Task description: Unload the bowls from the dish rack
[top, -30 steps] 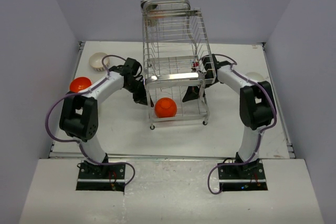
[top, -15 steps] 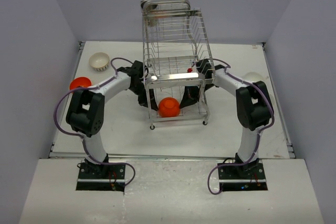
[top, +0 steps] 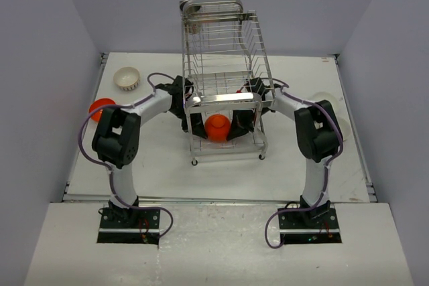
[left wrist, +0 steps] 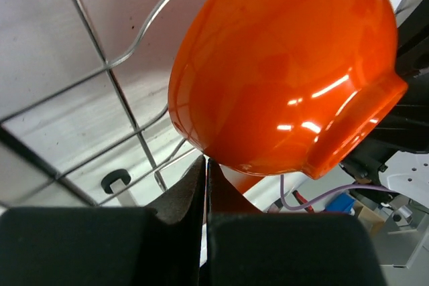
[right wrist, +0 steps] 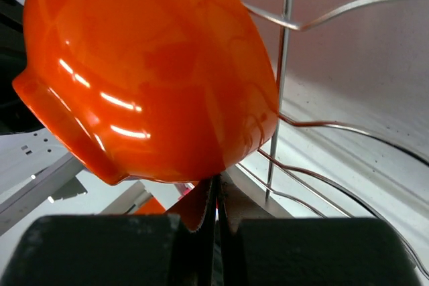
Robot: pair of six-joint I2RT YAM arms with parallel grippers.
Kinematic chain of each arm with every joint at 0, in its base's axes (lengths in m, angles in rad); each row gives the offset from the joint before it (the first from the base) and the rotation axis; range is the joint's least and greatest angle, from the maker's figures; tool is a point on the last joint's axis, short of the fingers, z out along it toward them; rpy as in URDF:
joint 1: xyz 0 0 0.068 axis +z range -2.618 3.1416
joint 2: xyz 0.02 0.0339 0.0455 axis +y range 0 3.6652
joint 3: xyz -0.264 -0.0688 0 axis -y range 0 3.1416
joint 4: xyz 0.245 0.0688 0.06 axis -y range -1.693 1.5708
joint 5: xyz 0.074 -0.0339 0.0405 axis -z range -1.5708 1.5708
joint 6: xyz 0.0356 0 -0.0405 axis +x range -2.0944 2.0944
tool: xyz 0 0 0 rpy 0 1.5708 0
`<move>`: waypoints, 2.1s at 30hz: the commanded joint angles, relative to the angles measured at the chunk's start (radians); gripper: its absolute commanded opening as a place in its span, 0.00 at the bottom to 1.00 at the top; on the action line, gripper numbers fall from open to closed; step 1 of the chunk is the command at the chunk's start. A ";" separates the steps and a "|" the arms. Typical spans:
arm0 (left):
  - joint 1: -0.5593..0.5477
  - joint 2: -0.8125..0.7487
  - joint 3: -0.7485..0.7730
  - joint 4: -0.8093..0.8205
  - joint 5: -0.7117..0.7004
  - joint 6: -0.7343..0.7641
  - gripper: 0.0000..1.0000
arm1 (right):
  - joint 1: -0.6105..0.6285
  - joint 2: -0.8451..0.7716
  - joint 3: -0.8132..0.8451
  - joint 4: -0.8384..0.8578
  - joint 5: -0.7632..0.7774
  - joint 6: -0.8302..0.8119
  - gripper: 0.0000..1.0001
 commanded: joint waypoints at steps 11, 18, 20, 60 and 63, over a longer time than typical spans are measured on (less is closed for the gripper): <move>-0.008 0.097 0.163 0.064 0.043 -0.022 0.00 | 0.003 0.044 0.183 -0.044 0.031 0.024 0.00; -0.007 0.047 0.231 0.004 -0.128 -0.013 0.09 | -0.019 -0.013 0.139 -0.040 0.037 0.015 0.00; -0.005 0.033 0.231 -0.008 -0.149 -0.013 0.15 | -0.031 -0.033 0.116 -0.027 0.038 0.016 0.00; 0.107 -0.021 -0.254 0.879 0.213 -0.416 0.74 | -0.158 0.055 0.327 -0.095 0.029 0.049 0.00; 0.108 -0.019 -0.248 0.875 0.211 -0.418 0.75 | -0.163 0.055 0.340 -0.128 0.103 0.036 0.00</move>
